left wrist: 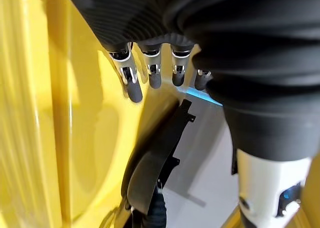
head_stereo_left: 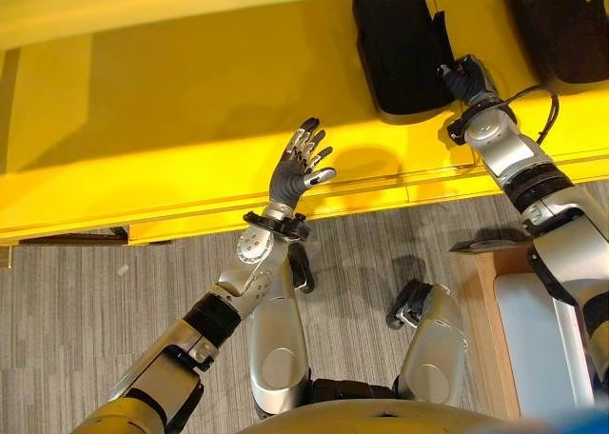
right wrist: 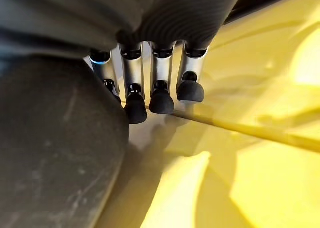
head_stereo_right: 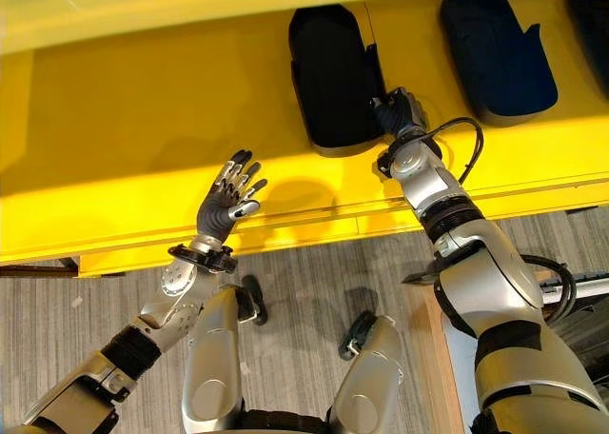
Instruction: Move parts from the plastic box to the shelf.
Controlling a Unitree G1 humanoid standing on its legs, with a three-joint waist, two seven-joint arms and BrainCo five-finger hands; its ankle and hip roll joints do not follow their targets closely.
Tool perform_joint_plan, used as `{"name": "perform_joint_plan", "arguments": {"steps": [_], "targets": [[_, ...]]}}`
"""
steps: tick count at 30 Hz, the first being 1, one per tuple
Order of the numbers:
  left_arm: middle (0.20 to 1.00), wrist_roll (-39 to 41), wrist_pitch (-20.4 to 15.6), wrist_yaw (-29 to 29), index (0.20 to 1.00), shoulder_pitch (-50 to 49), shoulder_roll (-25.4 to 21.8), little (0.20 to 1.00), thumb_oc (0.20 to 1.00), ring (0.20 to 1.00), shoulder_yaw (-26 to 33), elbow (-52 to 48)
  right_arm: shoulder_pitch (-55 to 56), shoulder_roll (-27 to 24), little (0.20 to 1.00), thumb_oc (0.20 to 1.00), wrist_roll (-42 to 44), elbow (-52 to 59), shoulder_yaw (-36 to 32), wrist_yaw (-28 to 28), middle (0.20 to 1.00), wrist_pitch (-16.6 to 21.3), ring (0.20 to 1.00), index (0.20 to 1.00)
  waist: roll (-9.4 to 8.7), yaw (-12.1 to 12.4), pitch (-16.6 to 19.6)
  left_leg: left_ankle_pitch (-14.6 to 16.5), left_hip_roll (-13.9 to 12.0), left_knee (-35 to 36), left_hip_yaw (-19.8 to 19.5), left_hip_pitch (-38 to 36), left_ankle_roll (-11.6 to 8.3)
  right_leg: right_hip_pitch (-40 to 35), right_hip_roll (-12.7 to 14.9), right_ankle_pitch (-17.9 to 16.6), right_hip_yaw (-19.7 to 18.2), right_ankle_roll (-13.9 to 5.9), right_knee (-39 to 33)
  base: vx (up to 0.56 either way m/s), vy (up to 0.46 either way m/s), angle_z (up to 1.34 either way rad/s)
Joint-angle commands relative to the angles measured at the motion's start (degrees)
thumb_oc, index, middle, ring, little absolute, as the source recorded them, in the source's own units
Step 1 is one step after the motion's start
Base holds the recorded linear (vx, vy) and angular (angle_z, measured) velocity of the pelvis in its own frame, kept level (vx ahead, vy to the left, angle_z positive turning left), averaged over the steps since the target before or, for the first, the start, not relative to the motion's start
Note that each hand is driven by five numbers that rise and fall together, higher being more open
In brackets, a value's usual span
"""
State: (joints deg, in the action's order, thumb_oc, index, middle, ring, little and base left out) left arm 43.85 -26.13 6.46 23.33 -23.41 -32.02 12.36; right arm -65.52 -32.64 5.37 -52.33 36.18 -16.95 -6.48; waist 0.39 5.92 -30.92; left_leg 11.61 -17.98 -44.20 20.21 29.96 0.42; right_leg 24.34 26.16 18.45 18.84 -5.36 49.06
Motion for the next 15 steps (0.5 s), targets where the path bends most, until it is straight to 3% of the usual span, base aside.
{"name": "perform_joint_plan", "arguments": {"steps": [1, 2, 3, 4, 15], "targets": [[1.0, -1.07, -2.55, 0.47, 1.0, -0.52, 0.84, 1.0, 1.0, 1.0, -0.81, -1.58, 2.58, -2.1, 0.2, 0.2, 0.47, -0.06, -2.4, -2.04, 0.2, 1.17, 0.2, 0.2, 1.74, 1.34, 1.13, 1.35, -4.3, 2.5, -1.21, -6.17, -5.55, 3.57, 0.06, -5.92, -2.13, -1.93, -1.01, 0.04, 0.006, 0.0], [1.0, -0.91, -2.48, 0.36, 1.0, -0.38, 0.76, 1.0, 1.0, 1.0, -0.76, -1.37, 2.3, -1.94, 0.351, 0.351, 0.58, -0.58, -2.53, -3.08, 0.351, 1.26, 0.351, 0.351, 1.78, 1.42, 1.13, 1.42, -4.25, 2.4, -1.28, -6.18, -5.55, 3.44, 0.12, -5.87, -2.1, -1.95, -1.0, 0.03, 0.003, 0.0], [1.0, -0.88, -2.47, 0.37, 1.0, -0.37, 0.77, 1.0, 1.0, 1.0, -0.76, -1.36, 2.26, -1.9, 0.351, 0.351, 0.45, -0.65, -2.59, -3.23, 0.351, 1.27, 0.351, 0.351, 1.79, 1.43, 1.13, 1.45, -4.23, 2.35, -1.31, -6.15, -5.54, 3.46, 0.13, -5.86, -2.12, -1.95, -0.96, 0.05, 0.008, 0.0], [1.0, -0.77, -2.82, 0.34, 1.0, -0.31, 0.79, 1.0, 1.0, 1.0, -0.92, -1.0, 1.94, -1.82, 1.0, 1.0, 0.62, -1.31, -2.88, -4.49, 1.0, 2.07, 1.0, 1.0, 1.88, 1.5, 1.13, 1.63, -4.13, 2.14, -1.44, -6.15, -5.5, 3.44, 0.24, -5.77, -2.16, -2.01, -0.73, 0.04, 0.007, 0.0], [1.0, 0.15, -2.92, 0.54, 1.0, -0.44, 0.67, 1.0, 1.0, 1.0, -1.36, -0.87, 0.88, -1.36, 1.0, 1.0, 2.54, -2.35, -5.2, -9.35, 1.0, 3.66, 1.0, 1.0, 2.27, 1.75, 1.13, 2.11, -3.55, 1.68, -2.29, -5.77, -5.51, 3.56, 0.4, -5.48, -2.28, -2.2, -0.26, 0.0, 0.001, 0.0]]}}
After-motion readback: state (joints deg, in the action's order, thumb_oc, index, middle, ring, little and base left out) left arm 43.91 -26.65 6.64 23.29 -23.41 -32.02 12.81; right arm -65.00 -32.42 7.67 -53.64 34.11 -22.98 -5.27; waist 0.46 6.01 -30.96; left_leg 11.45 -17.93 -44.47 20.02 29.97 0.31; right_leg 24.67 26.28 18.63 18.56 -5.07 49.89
